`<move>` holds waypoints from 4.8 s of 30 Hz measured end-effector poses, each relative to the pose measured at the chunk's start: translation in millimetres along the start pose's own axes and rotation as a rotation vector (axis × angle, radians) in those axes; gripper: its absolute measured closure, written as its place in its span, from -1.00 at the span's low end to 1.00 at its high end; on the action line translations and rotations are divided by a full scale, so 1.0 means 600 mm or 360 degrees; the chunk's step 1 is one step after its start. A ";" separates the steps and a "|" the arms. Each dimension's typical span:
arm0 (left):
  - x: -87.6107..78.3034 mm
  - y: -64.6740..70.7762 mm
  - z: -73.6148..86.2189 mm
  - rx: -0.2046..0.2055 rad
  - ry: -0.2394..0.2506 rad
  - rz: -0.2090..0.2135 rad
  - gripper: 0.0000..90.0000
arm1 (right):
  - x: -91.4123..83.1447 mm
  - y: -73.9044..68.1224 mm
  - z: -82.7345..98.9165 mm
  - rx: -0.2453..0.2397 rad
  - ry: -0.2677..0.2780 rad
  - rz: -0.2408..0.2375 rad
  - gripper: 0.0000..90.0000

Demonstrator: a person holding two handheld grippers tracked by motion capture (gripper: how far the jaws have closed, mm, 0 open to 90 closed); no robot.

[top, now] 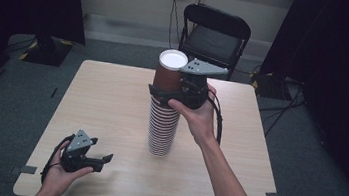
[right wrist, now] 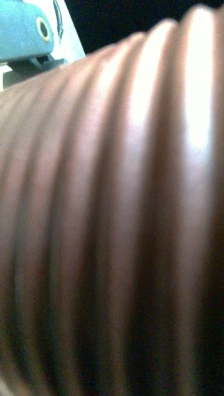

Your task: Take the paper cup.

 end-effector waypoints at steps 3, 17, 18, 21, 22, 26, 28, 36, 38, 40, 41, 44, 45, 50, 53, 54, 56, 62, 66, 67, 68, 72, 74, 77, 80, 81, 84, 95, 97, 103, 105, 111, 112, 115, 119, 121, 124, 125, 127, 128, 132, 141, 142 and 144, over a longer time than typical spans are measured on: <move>-0.002 0.001 -0.001 0.0000 0.0014 0.0002 -0.61 | -0.003 -0.001 -0.005 0.0000 0.0050 0.0011 -0.76; -0.001 -0.001 0.000 -0.0017 -0.0003 -0.0011 -0.62 | -0.016 -0.003 -0.036 0.0019 0.0110 0.0000 -0.75; -0.001 -0.001 0.000 -0.0017 -0.0003 -0.0011 -0.62 | -0.016 -0.004 -0.038 0.0025 0.0118 -0.0005 -0.75; 0.000 -0.002 0.000 -0.0022 -0.0002 -0.0011 -0.62 | -0.018 -0.002 -0.044 0.0031 0.0134 -0.0006 -0.75; 0.000 -0.002 0.000 -0.0019 -0.0001 -0.0011 -0.62 | -0.019 -0.002 -0.046 0.0034 0.0139 -0.0004 -0.75; -0.001 0.000 -0.001 -0.0007 0.0005 -0.0003 -0.62 | -0.022 -0.004 -0.053 0.0035 0.0154 -0.0007 -0.75; -0.001 0.002 -0.001 0.0005 0.0017 0.0000 -0.61 | -0.025 -0.005 -0.059 0.0027 0.0154 -0.0003 -0.75; -0.001 -0.002 0.000 -0.0007 -0.0003 -0.0025 -0.62 | -0.032 -0.004 -0.074 0.0046 0.0211 -0.0012 -0.75; -0.001 -0.002 0.001 -0.0012 0.0001 -0.0022 -0.63 | -0.035 -0.003 -0.078 0.0054 0.0224 -0.0014 -0.75; -0.001 0.000 0.001 -0.0008 0.0001 -0.0021 -0.63 | -0.039 -0.003 -0.085 0.0057 0.0241 -0.0011 -0.75; 0.000 0.000 0.000 0.0009 -0.0003 -0.0016 -0.63 | -0.040 -0.004 -0.087 0.0053 0.0245 -0.0012 -0.74; 0.001 0.002 0.000 0.0005 -0.0003 -0.0019 -0.63 | -0.043 -0.005 -0.092 0.0053 0.0261 -0.0008 -0.74; 0.001 0.001 0.000 0.0008 -0.0004 -0.0018 -0.63 | -0.043 -0.005 -0.092 0.0053 0.0261 -0.0008 -0.74; 0.001 0.001 0.001 0.0010 -0.0008 -0.0021 -0.63 | -0.051 -0.004 -0.105 0.0057 0.0293 -0.0012 -0.74; 0.001 0.001 0.001 0.0017 -0.0010 -0.0027 -0.63 | -0.055 -0.002 -0.109 0.0067 0.0308 -0.0005 -0.74; 0.002 0.002 0.001 0.0005 -0.0011 -0.0018 -0.63 | -0.058 -0.001 -0.112 0.0077 0.0319 -0.0005 -0.74; 0.003 0.002 0.001 0.0009 -0.0015 -0.0015 -0.63 | -0.064 0.000 -0.117 0.0072 0.0332 0.0004 -0.74; 0.003 0.003 0.001 0.0008 -0.0015 -0.0016 -0.63 | -0.086 0.007 -0.131 0.0067 0.0376 0.0032 -0.73; 0.003 0.003 0.001 0.0007 -0.0016 -0.0019 -0.63 | -0.098 0.012 -0.132 0.0064 0.0379 0.0055 -0.73; 0.004 0.003 0.001 0.0002 -0.0016 -0.0014 -0.63 | -0.103 0.015 -0.132 0.0065 0.0379 0.0065 -0.73; 0.004 0.003 0.001 0.0002 -0.0016 -0.0014 -0.63 | -0.103 0.015 -0.132 0.0065 0.0379 0.0065 -0.73; 0.004 0.003 0.001 0.0022 -0.0015 -0.0012 -0.63 | -0.117 0.023 -0.134 0.0063 0.0388 0.0099 -0.73; 0.004 0.004 0.001 0.0024 -0.0014 -0.0011 -0.62 | -0.124 0.025 -0.133 0.0058 0.0384 0.0108 -0.73; 0.004 0.005 0.000 0.0027 -0.0021 -0.0005 -0.62 | -0.138 0.032 -0.128 0.0057 0.0377 0.0152 -0.73; 0.005 0.006 0.000 0.0022 -0.0020 -0.0006 -0.62 | -0.152 0.044 -0.118 0.0088 0.0373 0.0181 -0.73; 0.006 0.007 0.000 0.0031 -0.0024 0.0000 -0.62 | -0.155 0.047 -0.115 0.0092 0.0371 0.0191 -0.72; 0.006 0.008 -0.001 0.0038 -0.0025 0.0001 -0.62 | -0.162 0.054 -0.105 0.0105 0.0363 0.0206 -0.72; 0.009 0.015 -0.006 0.0060 0.0001 0.0026 -0.62 | -0.181 0.067 -0.040 0.0170 0.0288 0.0243 -0.72; 0.009 0.015 -0.007 0.0089 0.0007 0.0023 -0.62 | -0.181 0.067 -0.025 0.0189 0.0264 0.0239 -0.72; 0.007 0.017 -0.010 0.0112 0.0048 0.0021 -0.62 | -0.179 0.064 0.023 0.0241 0.0203 0.0225 -0.72; 0.007 0.018 -0.010 0.0106 0.0059 0.0037 -0.62 | -0.180 0.063 0.035 0.0251 0.0184 0.0222 -0.72; 0.010 0.023 -0.012 0.0064 0.0110 0.0067 -0.64 | -0.189 0.063 0.069 0.0316 0.0169 0.0211 -0.72; 0.011 0.024 -0.013 0.0060 0.0110 0.0072 -0.64 | -0.189 0.063 0.075 0.0328 0.0165 0.0209 -0.72; 0.014 0.029 -0.016 0.0086 0.0115 0.0079 -0.63 | -0.189 0.061 0.095 0.0333 0.0124 0.0209 -0.72; 0.023 0.040 -0.023 0.0105 0.0135 0.0116 -0.63 | -0.191 0.059 0.117 0.0349 0.0092 0.0195 -0.72; 0.027 0.045 -0.029 0.0121 0.0148 0.0143 -0.64 | -0.190 0.057 0.125 0.0367 0.0079 0.0186 -0.72; 0.029 0.054 -0.041 0.0165 0.0164 0.0161 -0.65 | -0.189 0.052 0.138 0.0380 0.0046 0.0180 -0.72; 0.029 0.054 -0.041 0.0165 0.0164 0.0161 -0.64 | -0.189 0.052 0.138 0.0380 0.0046 0.0180 -0.72; 0.030 0.059 -0.048 0.0209 0.0186 0.0153 -0.64 | -0.188 0.048 0.148 0.0386 0.0030 0.0172 -0.72; 0.031 0.061 -0.049 0.0217 0.0208 0.0146 -0.64 | -0.188 0.047 0.152 0.0393 0.0025 0.0170 -0.72; 0.036 0.071 -0.058 0.0247 0.0247 0.0173 -0.64 | -0.189 0.040 0.173 0.0438 0.0021 0.0145 -0.72; 0.057 0.101 -0.082 0.0151 0.0250 0.0291 -0.65 | -0.189 0.027 0.209 0.0545 0.0044 0.0119 -0.72; 0.059 0.104 -0.085 0.0160 0.0273 0.0300 -0.64 | -0.189 0.025 0.213 0.0554 0.0036 0.0115 -0.72; 0.061 0.108 -0.087 0.0163 0.0280 0.0310 -0.64 | -0.189 0.023 0.218 0.0560 0.0030 0.0116 -0.72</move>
Point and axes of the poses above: each handheld gripper's, and its own axes: x roughly forward along the jaws, z roughly out of its underside, y roughly to its right, the point moved 2 cm from there along x, roughly forward along the jaws, and after that the axes turned 7 degrees about y, right-handed, at the moved point
